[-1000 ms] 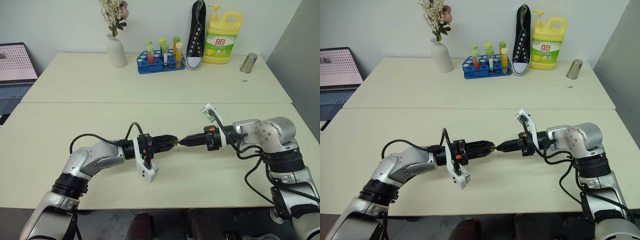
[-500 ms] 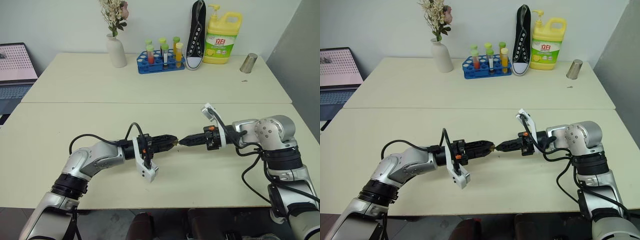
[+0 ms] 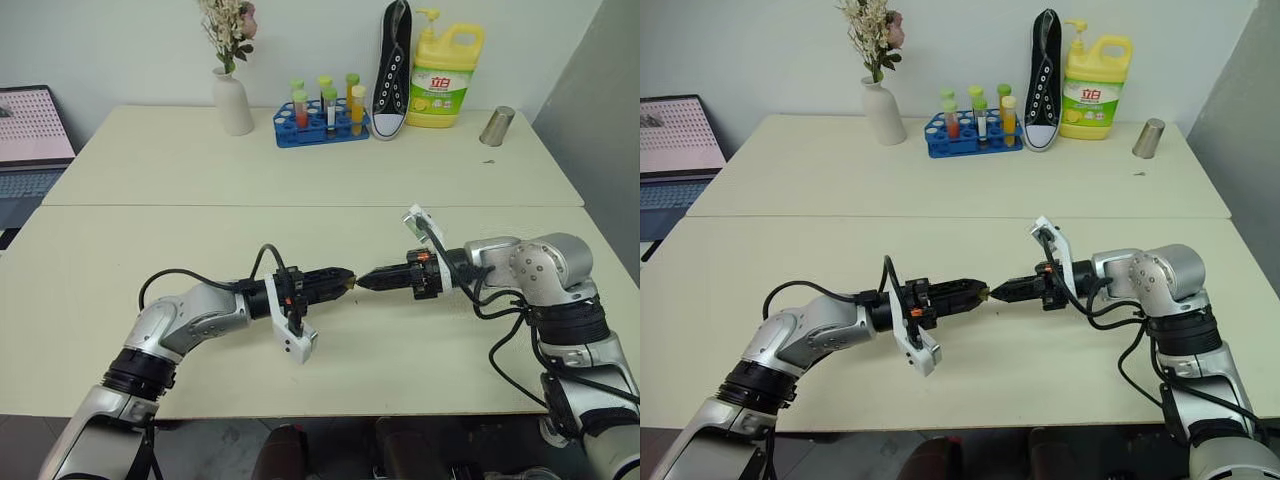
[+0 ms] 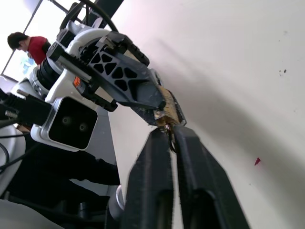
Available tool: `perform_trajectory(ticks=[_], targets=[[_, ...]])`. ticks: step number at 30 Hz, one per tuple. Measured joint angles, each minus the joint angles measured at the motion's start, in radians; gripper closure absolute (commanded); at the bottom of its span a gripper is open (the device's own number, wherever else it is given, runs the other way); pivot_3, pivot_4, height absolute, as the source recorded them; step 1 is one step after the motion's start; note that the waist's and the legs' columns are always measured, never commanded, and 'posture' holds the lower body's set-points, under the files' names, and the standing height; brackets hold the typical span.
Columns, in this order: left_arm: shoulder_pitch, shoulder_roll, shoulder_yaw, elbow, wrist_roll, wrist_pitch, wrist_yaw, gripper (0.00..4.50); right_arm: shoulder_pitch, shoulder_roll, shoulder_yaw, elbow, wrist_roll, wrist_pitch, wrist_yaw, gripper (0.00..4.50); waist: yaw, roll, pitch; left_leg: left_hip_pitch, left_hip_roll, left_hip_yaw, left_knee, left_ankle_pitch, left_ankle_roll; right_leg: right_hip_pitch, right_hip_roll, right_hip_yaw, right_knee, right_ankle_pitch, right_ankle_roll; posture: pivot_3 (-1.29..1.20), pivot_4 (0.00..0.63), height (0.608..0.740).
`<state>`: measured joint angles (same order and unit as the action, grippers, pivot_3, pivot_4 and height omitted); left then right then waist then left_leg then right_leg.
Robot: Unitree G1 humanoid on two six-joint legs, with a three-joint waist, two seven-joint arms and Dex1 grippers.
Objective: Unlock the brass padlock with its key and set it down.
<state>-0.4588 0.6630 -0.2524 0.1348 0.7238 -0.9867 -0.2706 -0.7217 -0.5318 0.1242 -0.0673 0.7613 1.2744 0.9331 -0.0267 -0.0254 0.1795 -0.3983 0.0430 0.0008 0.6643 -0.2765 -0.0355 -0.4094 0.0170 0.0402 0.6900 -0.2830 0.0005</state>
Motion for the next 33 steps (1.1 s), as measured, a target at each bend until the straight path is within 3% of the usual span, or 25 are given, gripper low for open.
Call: perform_trajectory(ticks=[5, 11, 19, 33], targets=[[0.007, -0.001, 0.000, -0.006, -0.022, 0.026, -0.002, 3.54, 0.043, -0.100, 0.072, -0.065, -0.128, -0.294, 0.120, 1.38, 0.000, 0.000, 0.000, 0.000, -0.001, 0.000, 0.001, 0.000, 0.000, 0.000, 0.000, 0.000, 0.000, 0.000, 0.000, 0.00, 0.150, 0.740], [0.014, -0.013, 0.000, -0.008, -0.117, 0.065, -0.015, 3.54, 0.121, -0.112, 0.033, -0.065, -0.178, -0.460, 0.146, 1.35, 0.001, 0.000, 0.000, 0.000, 0.000, 0.000, 0.001, 0.000, 0.000, 0.000, 0.000, 0.000, 0.001, 0.000, 0.000, 0.00, 0.150, 0.740], [0.013, -0.018, 0.000, -0.021, -0.157, 0.061, -0.030, 3.54, 0.166, 0.000, -0.027, -0.088, -0.123, -0.430, 0.038, 1.35, 0.000, 0.000, 0.000, 0.002, -0.001, 0.000, 0.002, 0.000, 0.000, 0.000, 0.000, 0.001, 0.005, 0.000, 0.000, 0.00, 0.150, 0.740], [0.009, -0.020, -0.006, -0.021, -0.157, 0.043, -0.038, 3.54, 0.166, 0.074, -0.024, -0.105, -0.071, -0.370, -0.022, 1.35, 0.000, 0.000, 0.000, 0.002, -0.001, 0.000, 0.003, 0.000, 0.000, 0.000, 0.000, 0.001, 0.006, 0.000, 0.000, 0.00, 0.150, 0.740]])
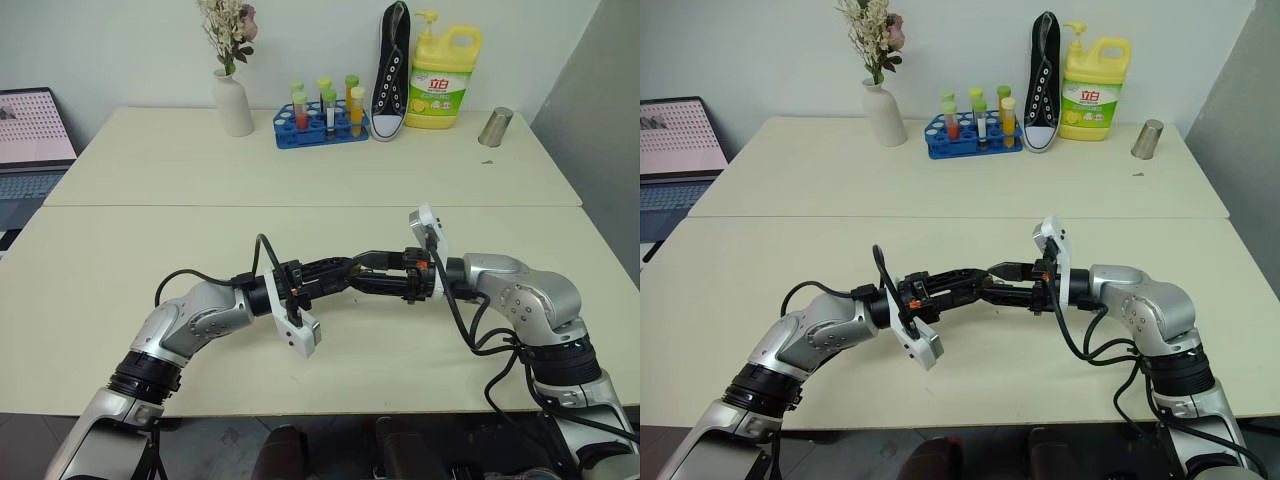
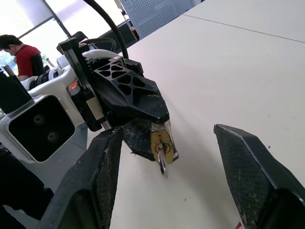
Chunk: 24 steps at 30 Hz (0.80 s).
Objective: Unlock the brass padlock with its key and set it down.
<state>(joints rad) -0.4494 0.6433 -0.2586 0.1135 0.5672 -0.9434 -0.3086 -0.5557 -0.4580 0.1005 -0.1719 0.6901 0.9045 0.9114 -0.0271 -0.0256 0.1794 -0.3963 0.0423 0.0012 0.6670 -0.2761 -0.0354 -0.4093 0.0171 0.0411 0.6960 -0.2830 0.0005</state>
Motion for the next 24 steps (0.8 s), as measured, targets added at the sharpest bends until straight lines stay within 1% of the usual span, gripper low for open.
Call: perform_trajectory(ticks=[6, 8, 9, 12, 13, 15, 16, 24], targets=[[-0.004, -0.001, 0.000, 0.000, 0.006, 0.001, 0.000, 3.54, 0.000, 0.011, 0.002, -0.001, 0.000, 0.006, -0.006, 1.35, 0.000, 0.000, 0.000, 0.000, 0.000, 0.000, 0.000, 0.000, 0.000, 0.000, 0.000, 0.000, 0.000, 0.000, 0.000, 0.00, 0.150, 0.740], [-0.005, -0.001, 0.000, 0.000, 0.006, 0.002, 0.000, 3.54, 0.000, 0.011, 0.002, -0.003, 0.000, 0.006, -0.006, 1.70, 0.000, 0.000, 0.000, 0.000, 0.000, 0.000, 0.000, 0.000, 0.000, 0.000, 0.000, 0.000, 0.000, 0.000, 0.000, 0.00, 0.150, 0.740], [-0.006, -0.002, 0.000, 0.000, 0.007, 0.002, 0.000, 3.54, 0.000, 0.011, 0.002, -0.003, 0.000, 0.006, -0.006, 1.91, 0.000, 0.000, 0.000, 0.000, 0.000, 0.000, 0.000, 0.000, 0.000, 0.000, 0.000, 0.000, 0.000, 0.000, 0.000, 0.00, 0.150, 0.740], [-0.007, -0.002, 0.000, 0.000, 0.007, 0.004, 0.000, 3.54, 0.000, 0.012, 0.002, -0.003, 0.000, 0.006, -0.006, 2.92, 0.000, 0.000, 0.000, 0.000, 0.000, 0.000, 0.000, 0.000, 0.000, 0.000, 0.000, 0.000, 0.000, 0.000, 0.000, 0.00, 0.150, 0.740], [-0.007, -0.002, 0.000, 0.000, 0.007, 0.004, 0.000, 3.54, 0.000, 0.012, 0.002, -0.003, 0.000, 0.006, -0.006, 3.38, 0.000, 0.000, 0.000, 0.000, 0.000, 0.000, 0.000, 0.000, 0.000, 0.000, 0.000, 0.000, 0.000, 0.000, 0.000, 0.00, 0.150, 0.740], [-0.007, -0.002, 0.000, 0.000, 0.010, 0.006, 0.000, 3.54, 0.000, 0.012, 0.002, -0.004, 0.001, 0.006, -0.004, 4.08, 0.000, 0.000, 0.000, 0.000, 0.000, 0.000, 0.000, 0.000, 0.000, 0.000, 0.000, 0.000, 0.000, 0.000, 0.000, 0.00, 0.150, 0.740], [-0.007, -0.002, 0.000, 0.000, 0.010, 0.009, 0.000, 3.54, 0.000, 0.012, 0.003, -0.005, -0.001, 0.006, -0.005, 4.35, 0.000, 0.000, 0.000, 0.000, 0.000, 0.000, 0.000, 0.000, 0.000, 0.000, 0.000, 0.000, 0.000, 0.000, 0.000, 0.00, 0.150, 0.740], [-0.006, -0.002, -0.001, 0.000, 0.012, 0.005, -0.001, 3.54, 0.000, 0.012, 0.001, -0.009, 0.000, 0.018, -0.006, 4.34, 0.000, 0.000, 0.000, 0.000, 0.000, 0.000, 0.000, 0.000, 0.000, 0.000, 0.000, 0.000, 0.000, 0.000, 0.000, 0.00, 0.150, 0.740]])
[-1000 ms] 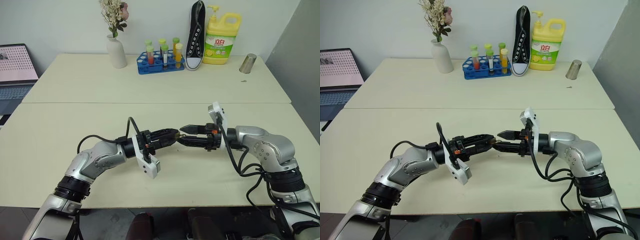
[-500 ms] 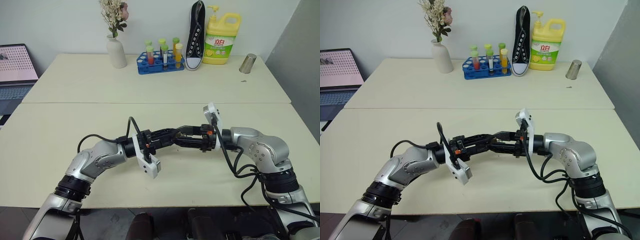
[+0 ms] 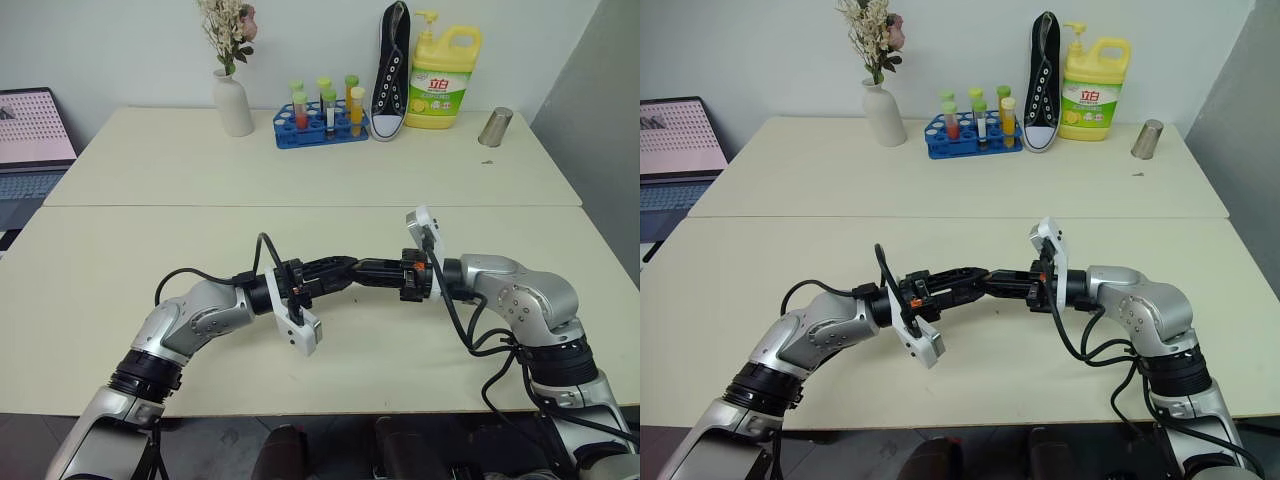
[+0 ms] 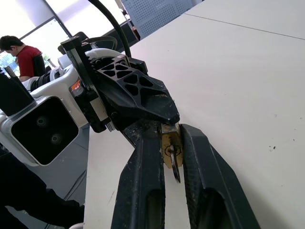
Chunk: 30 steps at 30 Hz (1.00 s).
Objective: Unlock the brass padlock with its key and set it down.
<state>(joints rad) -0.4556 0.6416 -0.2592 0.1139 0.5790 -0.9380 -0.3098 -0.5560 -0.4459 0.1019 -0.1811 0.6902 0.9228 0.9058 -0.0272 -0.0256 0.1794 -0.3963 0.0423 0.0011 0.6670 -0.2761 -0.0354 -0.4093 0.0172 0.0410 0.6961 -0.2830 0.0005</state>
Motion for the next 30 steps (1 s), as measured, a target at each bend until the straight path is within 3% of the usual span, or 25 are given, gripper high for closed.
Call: perform_trajectory(ticks=[5, 14, 17, 22, 25, 30], targets=[[0.000, 0.008, -0.009, 0.001, -0.018, -0.005, -0.017, 3.54, 0.000, -0.002, 0.002, -0.002, 0.000, 0.013, 0.006, 4.34, 0.000, 0.000, 0.000, 0.000, 0.000, 0.000, 0.000, 0.000, 0.000, 0.000, 0.000, 0.000, 0.000, 0.000, 0.000, 0.00, 0.150, 0.740], [0.015, 0.036, -0.043, 0.007, -0.121, -0.014, -0.104, 0.60, 0.000, -0.002, 0.002, -0.010, 0.014, 0.015, 0.020, 4.34, 0.000, 0.000, 0.000, 0.000, 0.000, 0.000, 0.000, 0.000, 0.000, 0.000, 0.000, 0.000, 0.000, 0.000, 0.000, 0.00, 0.150, 0.740], [0.026, 0.052, -0.043, 0.002, -0.131, -0.020, -0.116, 0.59, 0.000, -0.005, 0.003, -0.009, 0.010, 0.012, 0.021, 4.34, 0.000, 0.000, 0.000, 0.000, 0.000, 0.000, 0.000, 0.000, 0.000, 0.000, 0.000, 0.000, 0.000, 0.000, 0.000, 0.00, 0.150, 0.740], [0.150, 0.103, -0.022, -0.130, -0.329, 0.110, -0.188, 0.59, -0.003, -0.016, 0.002, 0.020, -0.011, -0.026, 0.025, 4.34, -0.004, 0.000, 0.000, 0.000, 0.001, 0.000, 0.000, 0.000, 0.000, 0.000, 0.000, 0.000, 0.000, 0.000, 0.000, 0.00, 0.150, 0.740], [0.182, 0.110, -0.004, -0.213, -0.467, 0.218, -0.236, 1.22, -0.006, -0.019, 0.003, 0.036, -0.027, -0.048, 0.032, 4.34, -0.002, 0.000, 0.000, 0.000, 0.000, 0.000, 0.000, 0.000, 0.000, 0.000, 0.000, 0.000, 0.000, 0.000, 0.000, 0.00, 0.150, 0.740], [0.218, 0.126, 0.078, -0.298, -0.713, 0.507, -0.315, 2.85, -0.010, -0.046, 0.009, 0.058, -0.059, -0.089, 0.059, 4.34, -0.003, 0.000, 0.000, 0.000, 0.000, -0.001, 0.000, 0.000, 0.000, 0.000, 0.001, -0.001, 0.000, 0.000, 0.000, 0.00, 0.150, 0.740]])
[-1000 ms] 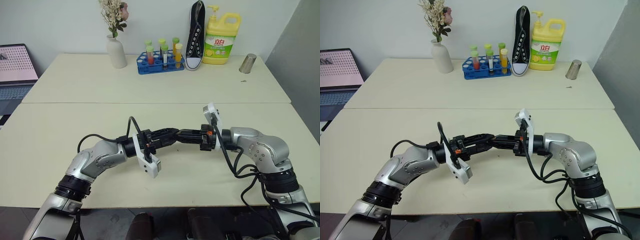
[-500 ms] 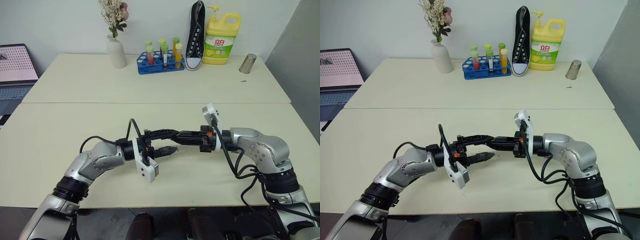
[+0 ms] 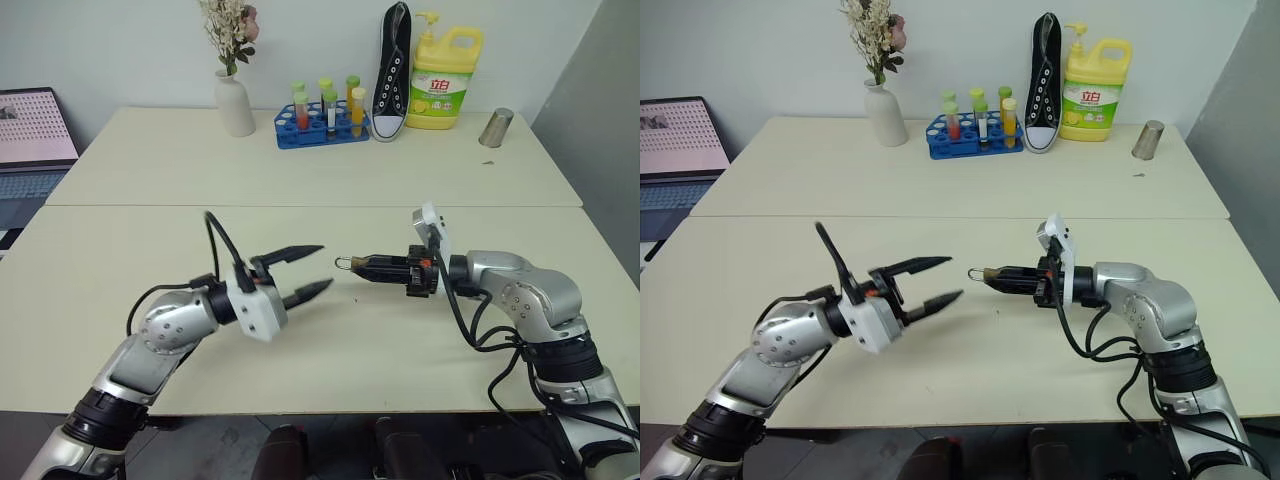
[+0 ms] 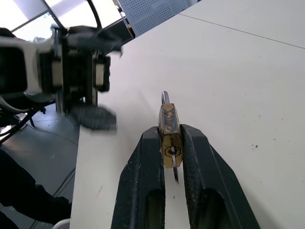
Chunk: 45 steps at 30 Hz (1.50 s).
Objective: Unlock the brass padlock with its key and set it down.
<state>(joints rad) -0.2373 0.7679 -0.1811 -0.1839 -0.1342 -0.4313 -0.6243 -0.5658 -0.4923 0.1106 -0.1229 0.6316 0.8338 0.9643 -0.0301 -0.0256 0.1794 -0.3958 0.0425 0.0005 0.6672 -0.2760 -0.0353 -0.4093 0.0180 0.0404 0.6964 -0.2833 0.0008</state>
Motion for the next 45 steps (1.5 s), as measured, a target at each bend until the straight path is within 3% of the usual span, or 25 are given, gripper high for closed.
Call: perform_trajectory(ticks=[5, 9, 20, 34, 45], targets=[[-0.029, -0.001, 0.045, -0.054, -0.251, 0.363, -0.080, 4.48, 0.000, -0.010, 0.005, 0.002, -0.020, -0.024, 0.023, 4.34, -0.001, 0.000, 0.000, 0.000, 0.000, 0.000, 0.000, 0.000, 0.000, 0.000, 0.001, 0.000, 0.000, 0.000, 0.000, 0.00, 0.150, 0.740], [-0.062, -0.027, 0.063, -0.032, -0.404, 0.604, -0.153, 4.50, 0.000, -0.011, 0.007, -0.008, -0.019, -0.031, 0.039, 4.34, -0.001, 0.000, 0.000, 0.000, 0.001, 0.000, 0.000, 0.000, 0.000, 0.000, 0.004, 0.001, 0.000, 0.000, 0.000, 0.00, 0.150, 0.740], [-0.151, -0.203, 0.054, 0.064, -0.418, 0.773, -0.219, 4.50, 0.007, -0.010, 0.010, -0.051, 0.010, -0.021, 0.048, 4.34, 0.000, 0.000, 0.000, -0.001, 0.001, -0.001, 0.001, 0.000, 0.000, 0.000, 0.004, 0.001, 0.000, 0.000, 0.000, 0.00, 0.150, 0.740], [-0.121, -0.221, 0.092, -0.073, -0.483, 0.934, -0.220, 4.50, 0.007, -0.009, 0.011, -0.051, 0.015, -0.022, 0.047, 4.34, 0.000, 0.000, 0.000, -0.001, 0.001, -0.001, 0.002, 0.000, 0.000, 0.000, 0.004, 0.002, 0.000, 0.000, 0.000, 0.00, 0.150, 0.740], [-0.094, -0.182, 0.109, -0.148, -0.550, 1.042, -0.265, 4.50, 0.007, -0.008, 0.012, -0.048, 0.014, -0.024, 0.047, 4.34, -0.001, 0.000, 0.000, -0.001, 0.001, -0.001, 0.002, 0.000, 0.000, 0.000, 0.004, 0.002, 0.000, 0.000, 0.000, 0.00, 0.150, 0.740]])
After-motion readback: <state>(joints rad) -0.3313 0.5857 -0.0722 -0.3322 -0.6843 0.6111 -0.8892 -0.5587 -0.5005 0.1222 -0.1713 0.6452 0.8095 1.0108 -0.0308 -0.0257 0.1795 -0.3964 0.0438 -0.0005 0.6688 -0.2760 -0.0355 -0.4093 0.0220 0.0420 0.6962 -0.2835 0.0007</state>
